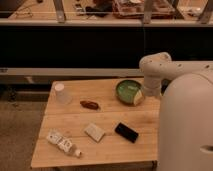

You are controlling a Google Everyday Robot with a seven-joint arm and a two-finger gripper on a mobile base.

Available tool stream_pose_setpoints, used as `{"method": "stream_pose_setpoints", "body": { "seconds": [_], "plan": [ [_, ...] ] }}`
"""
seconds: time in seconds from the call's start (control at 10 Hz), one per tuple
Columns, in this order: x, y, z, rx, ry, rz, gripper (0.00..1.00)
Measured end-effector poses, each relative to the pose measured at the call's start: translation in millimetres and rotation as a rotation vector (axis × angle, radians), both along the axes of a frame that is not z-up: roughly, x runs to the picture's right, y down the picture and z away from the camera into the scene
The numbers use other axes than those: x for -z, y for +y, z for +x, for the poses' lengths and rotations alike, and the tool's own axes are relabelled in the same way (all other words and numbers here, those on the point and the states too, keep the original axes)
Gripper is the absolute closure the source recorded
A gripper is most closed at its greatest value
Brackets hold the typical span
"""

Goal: Place the pepper in the ceramic bowl

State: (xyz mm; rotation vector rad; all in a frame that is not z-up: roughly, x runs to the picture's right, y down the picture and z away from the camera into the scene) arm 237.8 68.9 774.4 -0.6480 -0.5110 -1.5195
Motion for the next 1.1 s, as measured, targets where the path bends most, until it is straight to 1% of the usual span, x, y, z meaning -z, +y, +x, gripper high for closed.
{"method": "stream_pose_setpoints", "body": {
  "seconds": [0.6, 0.7, 0.8, 0.9, 1.0, 1.1],
  "plan": [
    [0.4, -0.9, -0.6, 0.004, -0.004, 0.002, 0.20],
    [-0.4, -7.9, -6.9, 0.022, -0.037, 0.025, 0.20],
    [-1.4, -18.6, -17.9, 0.050, -0.090, 0.062, 0.20],
    [-1.4, -31.5, -32.9, 0.083, -0.154, 0.107, 0.20],
    [1.2, -51.1, -62.7, 0.133, -0.262, 0.181, 0.20],
    [6.8, -72.2, -96.9, 0.193, -0.385, 0.277, 0.20]
  ]
}}
